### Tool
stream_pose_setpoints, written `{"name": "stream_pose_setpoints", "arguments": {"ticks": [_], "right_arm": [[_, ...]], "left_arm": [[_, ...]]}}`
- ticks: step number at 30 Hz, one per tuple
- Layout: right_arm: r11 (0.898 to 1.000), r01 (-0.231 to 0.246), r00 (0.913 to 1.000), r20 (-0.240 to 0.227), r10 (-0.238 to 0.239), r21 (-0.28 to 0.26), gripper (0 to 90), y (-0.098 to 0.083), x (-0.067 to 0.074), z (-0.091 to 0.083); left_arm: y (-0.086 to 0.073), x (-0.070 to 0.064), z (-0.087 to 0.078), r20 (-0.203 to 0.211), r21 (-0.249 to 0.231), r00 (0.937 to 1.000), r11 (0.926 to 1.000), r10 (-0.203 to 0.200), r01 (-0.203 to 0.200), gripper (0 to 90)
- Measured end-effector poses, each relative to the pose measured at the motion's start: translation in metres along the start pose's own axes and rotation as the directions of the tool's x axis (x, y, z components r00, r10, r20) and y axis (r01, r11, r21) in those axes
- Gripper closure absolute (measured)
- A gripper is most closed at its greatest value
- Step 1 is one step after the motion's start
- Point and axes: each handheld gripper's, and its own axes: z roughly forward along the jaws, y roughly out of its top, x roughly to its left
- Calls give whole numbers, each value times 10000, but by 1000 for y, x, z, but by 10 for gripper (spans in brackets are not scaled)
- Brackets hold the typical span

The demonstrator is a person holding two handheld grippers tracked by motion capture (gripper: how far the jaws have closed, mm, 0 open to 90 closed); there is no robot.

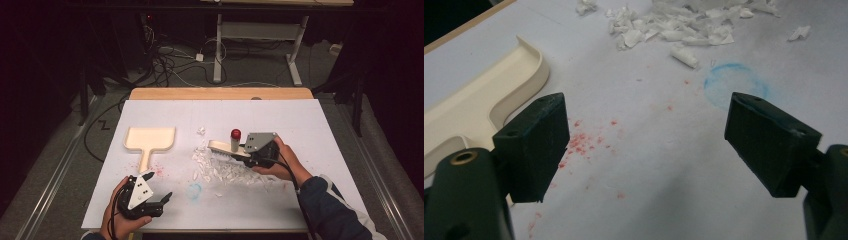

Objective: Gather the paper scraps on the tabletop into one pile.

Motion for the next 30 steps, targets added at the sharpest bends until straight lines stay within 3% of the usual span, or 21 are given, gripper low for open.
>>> {"name": "stream_pose_setpoints", "arguments": {"ticks": [3,9,12,14,15,18,20,23,26,30], "right_arm": [[10000,7,9989,476,-10,75,684,7,-14,5],[9980,-617,9866,1523,584,165,684,11,-46,31],[9956,-833,9765,2027,731,422,684,12,-59,52],[9929,-1044,9692,2299,885,575,684,12,-66,67],[9911,-1167,9616,2570,964,647,684,12,-70,75],[9861,-1537,9512,2798,1302,638,684,12,-76,94],[9845,-1662,9536,2634,1462,553,684,13,-76,101],[9857,-1642,9641,2176,1523,377,683,19,-72,111],[9898,-1342,9757,1811,1236,474,682,23,-66,116],[9942,-1020,9906,954,984,333,681,26,-55,115]], "left_arm": [[0,1,0,-1,-24,10000,10000,-84,84,172],[-1,4,0,-2,12,9995,9995,-329,329,171],[-1,4,1,3,-67,9991,9991,-420,420,171],[-1,5,2,-112,55,9998,9998,-170,171,171],[-1,5,2,-85,113,9999,9998,-147,148,171],[-2,5,3,-11,113,9993,9993,-363,363,171],[-2,6,2,30,117,9993,9993,-363,363,171],[-2,5,2,85,103,9993,9993,-371,370,171],[-3,5,2,117,76,9993,9993,-363,362,171],[-3,5,1,152,78,9992,9993,-367,366,171]]}}
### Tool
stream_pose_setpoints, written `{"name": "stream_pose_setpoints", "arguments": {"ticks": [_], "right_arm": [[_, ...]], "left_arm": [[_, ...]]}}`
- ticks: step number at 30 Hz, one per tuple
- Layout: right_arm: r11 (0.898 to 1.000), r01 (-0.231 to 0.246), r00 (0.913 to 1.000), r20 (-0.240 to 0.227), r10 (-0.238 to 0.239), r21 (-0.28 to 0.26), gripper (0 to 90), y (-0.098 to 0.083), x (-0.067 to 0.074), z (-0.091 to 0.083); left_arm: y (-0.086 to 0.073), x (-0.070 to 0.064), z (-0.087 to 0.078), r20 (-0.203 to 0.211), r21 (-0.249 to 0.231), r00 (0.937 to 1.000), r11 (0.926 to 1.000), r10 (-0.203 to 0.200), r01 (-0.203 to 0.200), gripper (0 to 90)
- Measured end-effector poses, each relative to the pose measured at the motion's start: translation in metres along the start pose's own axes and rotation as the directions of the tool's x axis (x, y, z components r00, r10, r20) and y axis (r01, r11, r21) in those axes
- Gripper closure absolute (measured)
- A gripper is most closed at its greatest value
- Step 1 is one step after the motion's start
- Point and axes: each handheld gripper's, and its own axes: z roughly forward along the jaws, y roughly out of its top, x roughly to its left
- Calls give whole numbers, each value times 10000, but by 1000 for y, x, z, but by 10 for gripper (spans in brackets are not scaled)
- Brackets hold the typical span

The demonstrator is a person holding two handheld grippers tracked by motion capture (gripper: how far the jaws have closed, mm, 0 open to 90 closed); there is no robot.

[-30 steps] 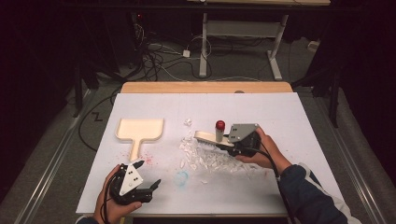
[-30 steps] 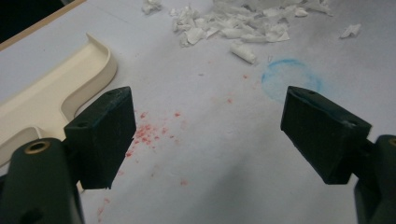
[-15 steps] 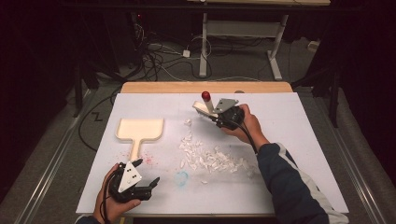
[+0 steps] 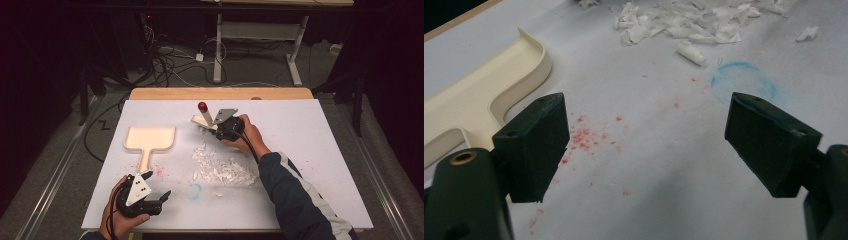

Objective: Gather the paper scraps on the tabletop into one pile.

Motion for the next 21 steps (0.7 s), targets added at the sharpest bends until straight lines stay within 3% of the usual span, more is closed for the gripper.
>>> {"name": "stream_pose_setpoints", "arguments": {"ticks": [3,4,6,9,11,15,17,19,21], "right_arm": [[9992,275,9978,-603,-293,-307,680,-3,8,-9],[9987,344,9942,-1005,-381,-388,679,-5,11,-11],[9958,760,9878,-1321,-822,-511,677,-10,21,-20],[9909,1103,9720,-1996,-1239,-778,677,-20,34,-39],[9829,1456,9539,-2474,-1698,-1132,677,-27,39,-51],[9771,1735,9420,-2688,-2010,-1229,682,-35,51,-75],[9740,1857,9434,-2536,-2137,-1299,682,-36,54,-86],[9731,1802,9509,-2278,-2096,-1433,682,-35,52,-91],[9759,1584,9658,-1818,-1847,-1499,683,-31,44,-96]], "left_arm": [[0,-1,0,30,24,10000,10000,26,-26,171],[0,-1,-1,38,25,10000,10000,33,-33,171],[0,-1,-2,38,52,9999,9999,105,-106,171],[0,-2,-3,9,-24,10000,10000,16,-16,171],[-1,-1,-4,27,-42,10000,10000,-19,19,171],[0,-2,-3,36,-10,10000,10000,-17,17,171],[1,-2,-4,44,8,10000,10000,36,-36,171],[1,-3,-3,37,-28,10000,10000,29,-29,171],[2,-3,-2,56,-55,10000,10000,41,-41,171]]}}
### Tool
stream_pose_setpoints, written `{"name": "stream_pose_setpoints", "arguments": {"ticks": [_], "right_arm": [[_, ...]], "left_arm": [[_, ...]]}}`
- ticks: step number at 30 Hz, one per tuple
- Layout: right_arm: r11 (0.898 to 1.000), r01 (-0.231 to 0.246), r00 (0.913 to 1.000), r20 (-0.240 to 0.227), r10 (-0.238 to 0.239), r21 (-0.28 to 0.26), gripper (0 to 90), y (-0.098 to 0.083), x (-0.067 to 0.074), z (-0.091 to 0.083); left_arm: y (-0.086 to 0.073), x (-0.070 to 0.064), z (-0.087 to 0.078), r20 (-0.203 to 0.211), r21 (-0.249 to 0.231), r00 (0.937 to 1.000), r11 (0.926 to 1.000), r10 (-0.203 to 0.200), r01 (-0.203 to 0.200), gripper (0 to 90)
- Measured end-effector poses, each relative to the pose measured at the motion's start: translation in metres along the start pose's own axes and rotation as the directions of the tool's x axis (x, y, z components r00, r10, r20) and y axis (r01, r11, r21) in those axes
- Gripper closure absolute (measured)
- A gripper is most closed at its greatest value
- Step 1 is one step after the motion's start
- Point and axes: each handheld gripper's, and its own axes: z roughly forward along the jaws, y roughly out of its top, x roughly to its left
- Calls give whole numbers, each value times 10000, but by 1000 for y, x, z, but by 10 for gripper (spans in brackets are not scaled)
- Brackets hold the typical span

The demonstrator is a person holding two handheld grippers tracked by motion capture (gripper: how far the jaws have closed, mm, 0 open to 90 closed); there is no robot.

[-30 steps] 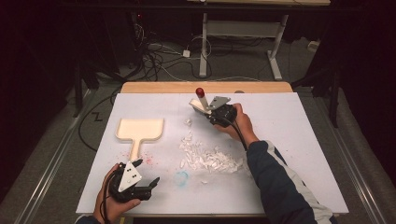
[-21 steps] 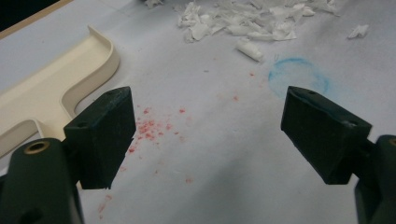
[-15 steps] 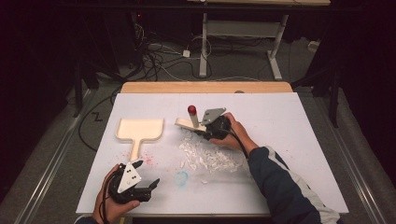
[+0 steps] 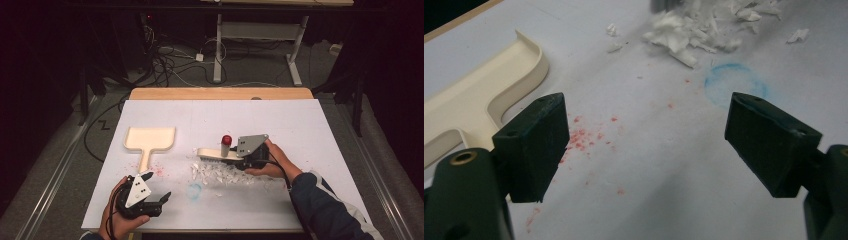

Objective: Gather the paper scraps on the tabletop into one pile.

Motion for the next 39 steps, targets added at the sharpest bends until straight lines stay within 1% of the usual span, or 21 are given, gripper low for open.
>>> {"name": "stream_pose_setpoints", "arguments": {"ticks": [4,6,8,9,12,13,16,17,18,19,20,21,22,24,26,27,30,33,34,37,39], "right_arm": [[9972,-667,9940,852,693,-333,683,3,-25,0],[9959,-877,9860,1405,898,-209,682,4,-37,4],[9932,-1163,9778,1743,1163,-107,683,5,-52,12],[9916,-1291,9687,2134,1265,-17,683,5,-59,18],[9856,-1650,9499,2749,1489,363,683,5,-74,35],[9823,-1809,9406,3003,1582,489,683,4,-78,42],[9715,-2242,9200,3455,1850,768,683,-2,-90,61],[9678,-2359,9169,3499,1918,877,683,-4,-92,65],[9639,-2468,9097,3666,1949,1000,683,-6,-94,71],[9613,-2560,9025,3813,2001,1016,683,-7,-96,76],[9622,-2577,9002,3837,2058,884,683,-7,-97,79],[9583,-2782,8919,3878,2327,650,683,-6,-98,83],[9542,-2945,8877,3850,2524,534,683,-5,-99,86],[9607,-2721,8918,3894,2303,548,683,-2,-97,94],[9606,-2703,9071,3517,2314,650,682,2,-95,101],[9642,-2543,9144,3435,2143,754,682,4,-94,103],[9663,-2400,9389,2751,2067,933,678,6,-88,104],[9721,-2149,9600,2030,1926,937,676,4,-82,98],[9773,-1907,9702,1694,1733,925,675,3,-79,93],[9852,-1506,9860,843,1437,823,670,-1,-67,80],[9902,-1205,9922,396,1179,708,670,-3,-56,69]], "left_arm": [[1,1,1,43,2,10000,10000,-8,8,171],[1,1,2,44,-45,10000,10000,-70,70,171],[1,1,3,104,-27,9999,10000,-38,38,171],[1,1,3,118,-21,9999,10000,-35,35,171],[2,1,4,160,57,9998,10000,69,-70,171],[2,1,4,189,41,9998,10000,49,-50,171],[1,0,5,247,27,9997,10000,43,-44,171],[0,0,5,255,48,9997,10000,40,-42,171],[0,0,5,258,48,9997,10000,39,-40,171],[0,0,5,264,39,9996,10000,43,-44,171],[0,0,5,277,7,9996,10000,23,-24,171],[0,0,4,285,0,9996,10000,36,-36,171],[0,-1,4,273,20,9996,10000,69,-69,171],[0,-1,3,299,30,9995,9999,96,-97,171],[0,-1,3,311,24,9994,9999,116,-117,171],[-1,-1,3,323,12,9994,9999,115,-116,171],[-2,0,2,336,40,9994,9999,99,-100,171],[-2,0,2,346,47,9994,9999,88,-90,171],[-2,0,1,355,55,9993,9999,130,-132,171],[-2,-1,1,371,69,9992,9999,128,-131,172],[-2,-2,1,391,97,9991,9998,140,-144,172]]}}
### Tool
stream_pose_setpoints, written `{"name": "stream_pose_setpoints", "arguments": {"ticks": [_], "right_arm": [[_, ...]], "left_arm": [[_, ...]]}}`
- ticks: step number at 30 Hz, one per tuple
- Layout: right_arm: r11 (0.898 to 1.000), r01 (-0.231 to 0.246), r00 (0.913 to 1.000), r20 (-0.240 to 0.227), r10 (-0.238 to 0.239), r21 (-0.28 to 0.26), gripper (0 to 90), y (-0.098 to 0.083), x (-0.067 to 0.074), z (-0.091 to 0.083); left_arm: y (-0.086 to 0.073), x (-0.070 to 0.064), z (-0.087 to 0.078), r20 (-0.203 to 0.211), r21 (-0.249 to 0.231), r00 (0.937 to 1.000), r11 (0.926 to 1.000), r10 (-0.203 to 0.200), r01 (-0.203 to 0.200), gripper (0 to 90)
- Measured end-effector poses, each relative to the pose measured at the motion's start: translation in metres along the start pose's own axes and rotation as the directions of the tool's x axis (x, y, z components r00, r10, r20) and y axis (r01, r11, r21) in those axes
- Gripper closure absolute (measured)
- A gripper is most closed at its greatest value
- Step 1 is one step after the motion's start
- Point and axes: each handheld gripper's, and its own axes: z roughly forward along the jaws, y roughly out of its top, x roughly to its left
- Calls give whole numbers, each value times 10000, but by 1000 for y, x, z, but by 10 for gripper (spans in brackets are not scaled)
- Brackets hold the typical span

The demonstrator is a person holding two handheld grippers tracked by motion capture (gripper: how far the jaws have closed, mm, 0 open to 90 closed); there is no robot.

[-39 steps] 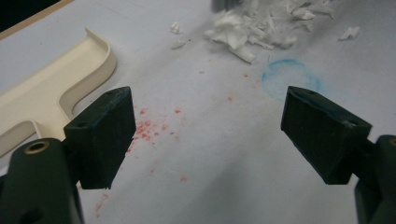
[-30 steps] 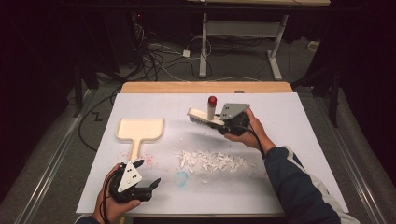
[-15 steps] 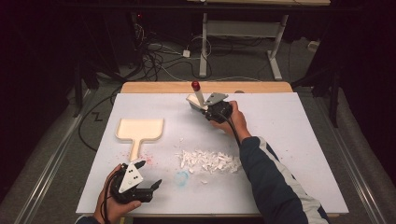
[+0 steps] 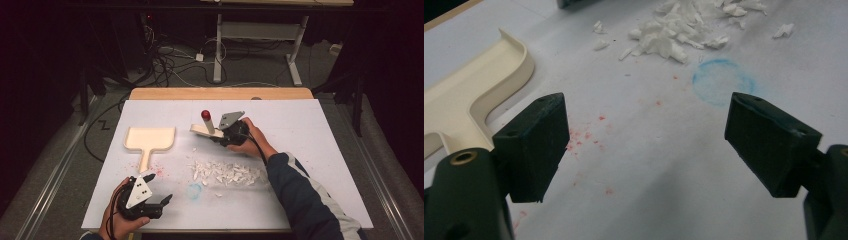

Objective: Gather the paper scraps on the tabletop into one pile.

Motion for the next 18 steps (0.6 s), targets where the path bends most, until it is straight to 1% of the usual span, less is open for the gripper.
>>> {"name": "stream_pose_setpoints", "arguments": {"ticks": [1,3,4,6,7,8,9,10,11,13,14,15,16,17,18], "right_arm": [[9999,76,9998,-209,-78,-107,671,-2,3,-4],[9995,232,9979,-599,-245,-230,671,-6,15,-16],[9990,326,9957,-859,-351,-307,671,-9,20,-21],[9985,495,9942,-948,-514,-231,671,-14,32,-31],[9979,563,9944,-881,-588,-306,674,-17,39,-38],[9972,572,9945,-849,-611,-479,677,-19,42,-42],[9972,521,9934,-998,-574,-544,679,-21,45,-47],[9962,598,9945,-825,-650,-634,681,-22,47,-51],[9960,587,9969,-488,-620,-672,683,-22,50,-56],[9955,235,9990,-366,-270,-918,683,-21,51,-68],[9943,199,9997,-114,-212,-1051,683,-21,52,-74],[9938,119,9999,17,-118,-1109,683,-20,52,-78],[9934,17,10000,82,-8,-1150,682,-20,53,-87],[9931,15,9998,221,11,-1171,682,-20,54,-93],[9928,-131,9983,546,198,-1193,682,-20,57,-100]], "left_arm": [[0,0,0,18,46,10000,10000,76,-76,172],[0,-2,0,60,58,9999,9999,104,-104,172],[1,-2,0,68,33,9997,9997,249,-250,175],[0,-4,0,75,68,9996,9996,270,-271,177],[0,-5,-1,107,117,9998,9998,165,-166,177],[0,-5,-1,104,102,9998,9998,146,-147,177],[0,-5,-1,98,91,9999,9999,137,-138,177],[0,-5,-2,92,93,9999,9999,140,-141,177],[1,-5,-2,70,138,9998,9997,199,-200,177],[1,-5,-1,65,129,9999,9998,144,-145,177],[1,-4,0,32,74,9998,9998,197,-198,177],[1,-4,0,71,167,9999,9997,152,-153,177],[1,-4,0,76,169,9998,9997,156,-157,177],[1,-4,0,83,169,9999,9997,149,-150,177],[1,-4,0,67,196,9998,9997,168,-169,177]]}}
